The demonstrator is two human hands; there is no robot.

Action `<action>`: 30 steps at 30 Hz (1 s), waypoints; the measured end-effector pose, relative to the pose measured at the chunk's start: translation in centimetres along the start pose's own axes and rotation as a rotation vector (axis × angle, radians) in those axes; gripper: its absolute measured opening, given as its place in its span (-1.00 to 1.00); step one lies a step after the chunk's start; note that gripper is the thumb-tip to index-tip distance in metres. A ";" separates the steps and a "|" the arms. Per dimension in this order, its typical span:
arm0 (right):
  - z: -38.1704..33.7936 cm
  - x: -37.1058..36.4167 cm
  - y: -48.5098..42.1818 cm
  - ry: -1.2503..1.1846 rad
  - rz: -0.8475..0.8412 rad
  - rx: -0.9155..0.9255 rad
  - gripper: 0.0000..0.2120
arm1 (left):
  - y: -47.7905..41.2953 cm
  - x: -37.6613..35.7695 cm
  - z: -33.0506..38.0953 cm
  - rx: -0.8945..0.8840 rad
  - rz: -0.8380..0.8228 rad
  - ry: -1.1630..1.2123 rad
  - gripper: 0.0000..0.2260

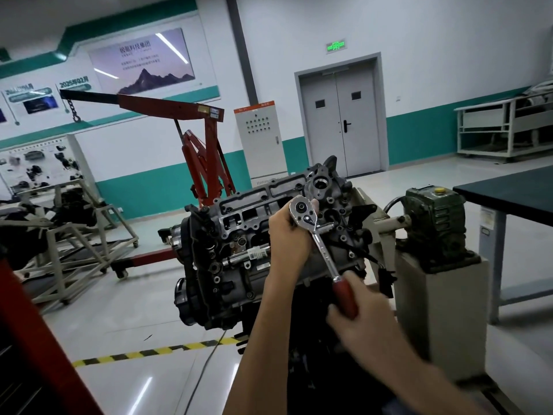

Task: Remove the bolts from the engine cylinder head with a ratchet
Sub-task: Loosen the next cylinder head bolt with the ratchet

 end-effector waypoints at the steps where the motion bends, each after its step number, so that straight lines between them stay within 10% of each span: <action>1: -0.4 -2.0 0.5 -0.084 0.016 -0.048 -0.71 | 0.0 0.0 0.0 0.002 -0.007 0.005 -0.57; 5: -0.8 -3.8 0.4 -0.184 -0.073 -0.110 -0.74 | -0.3 0.1 0.1 0.008 -0.034 0.013 -0.53; 14: -0.1 9.4 -6.9 0.482 -0.331 0.172 -0.69 | -0.8 0.0 -0.1 0.012 -0.084 -0.064 -0.68; 24: -0.6 -4.7 0.7 -0.217 -0.025 -0.168 -0.73 | -0.2 0.1 0.0 -0.020 -0.017 -0.039 -0.58; 30: 0.6 7.0 -4.4 0.400 -0.266 0.119 -0.73 | -0.7 0.2 0.3 -0.042 -0.063 -0.111 -0.55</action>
Point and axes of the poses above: each hand's wrist, its own y-axis away from the middle knuckle, its own x-axis out of the back of the hand, z = x × y, the point moved 3 cm from there along -y, towards the middle knuckle, and after that the axes turned 2 degrees about -y, right-handed, at the moved point
